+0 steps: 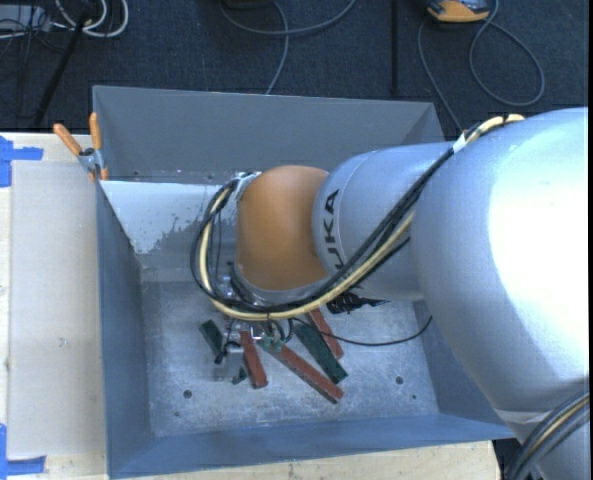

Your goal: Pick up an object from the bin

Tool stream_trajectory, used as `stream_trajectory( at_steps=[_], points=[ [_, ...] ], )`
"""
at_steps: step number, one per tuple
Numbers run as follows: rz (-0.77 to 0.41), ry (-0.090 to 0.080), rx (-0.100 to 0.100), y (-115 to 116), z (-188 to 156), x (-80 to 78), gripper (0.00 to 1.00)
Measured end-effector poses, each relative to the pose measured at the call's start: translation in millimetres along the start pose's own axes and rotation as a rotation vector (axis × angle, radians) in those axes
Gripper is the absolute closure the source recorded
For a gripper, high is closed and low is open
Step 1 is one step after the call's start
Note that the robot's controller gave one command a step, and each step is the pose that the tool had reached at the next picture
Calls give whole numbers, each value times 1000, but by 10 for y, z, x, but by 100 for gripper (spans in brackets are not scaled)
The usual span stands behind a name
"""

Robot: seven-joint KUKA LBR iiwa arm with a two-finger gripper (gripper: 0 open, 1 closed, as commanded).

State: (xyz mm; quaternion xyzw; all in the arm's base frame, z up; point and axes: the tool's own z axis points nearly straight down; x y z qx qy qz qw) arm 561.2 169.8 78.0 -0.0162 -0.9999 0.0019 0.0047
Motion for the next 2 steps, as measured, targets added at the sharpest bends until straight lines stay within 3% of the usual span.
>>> stream_trajectory(
  at_steps=[1,2],
  points=[
    [-1,-7,-5,32,-49,-21,100],
    [6,-14,-7,-50,-1427,507,100]
  ],
)
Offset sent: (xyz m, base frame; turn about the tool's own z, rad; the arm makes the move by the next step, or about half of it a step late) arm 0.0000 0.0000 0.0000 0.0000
